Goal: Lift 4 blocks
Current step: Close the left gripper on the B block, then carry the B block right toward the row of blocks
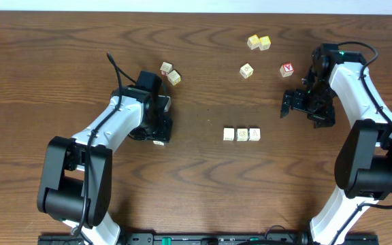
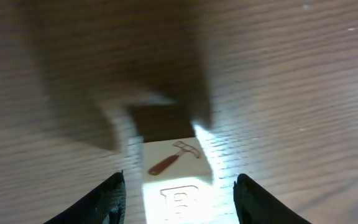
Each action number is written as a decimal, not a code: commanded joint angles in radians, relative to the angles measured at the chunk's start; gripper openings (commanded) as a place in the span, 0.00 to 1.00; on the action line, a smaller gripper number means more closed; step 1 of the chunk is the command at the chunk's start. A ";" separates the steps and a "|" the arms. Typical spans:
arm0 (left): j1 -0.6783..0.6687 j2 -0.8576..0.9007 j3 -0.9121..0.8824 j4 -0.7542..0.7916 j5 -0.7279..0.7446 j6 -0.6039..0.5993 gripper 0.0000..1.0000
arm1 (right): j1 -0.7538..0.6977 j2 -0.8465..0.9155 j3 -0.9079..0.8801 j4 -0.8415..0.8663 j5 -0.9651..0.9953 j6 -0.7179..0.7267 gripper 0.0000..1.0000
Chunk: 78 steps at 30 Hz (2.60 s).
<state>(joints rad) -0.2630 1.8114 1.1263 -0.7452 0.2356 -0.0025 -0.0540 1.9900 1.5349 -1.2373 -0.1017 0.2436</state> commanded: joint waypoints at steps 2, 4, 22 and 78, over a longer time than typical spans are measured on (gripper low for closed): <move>0.002 0.007 -0.012 -0.008 -0.042 0.005 0.56 | 0.003 -0.015 -0.006 0.000 -0.008 -0.013 0.99; 0.002 0.007 -0.016 -0.012 -0.042 0.005 0.57 | 0.003 -0.015 -0.006 0.000 -0.008 -0.013 0.99; 0.002 0.007 -0.057 0.045 -0.042 -0.006 0.43 | 0.003 -0.015 -0.006 0.000 -0.008 -0.013 0.99; -0.391 0.085 0.015 0.385 -0.109 -0.505 0.28 | 0.003 -0.015 -0.006 0.000 -0.008 -0.013 0.99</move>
<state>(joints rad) -0.6510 1.8797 1.1244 -0.3565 0.1490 -0.4980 -0.0540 1.9900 1.5341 -1.2369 -0.1047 0.2436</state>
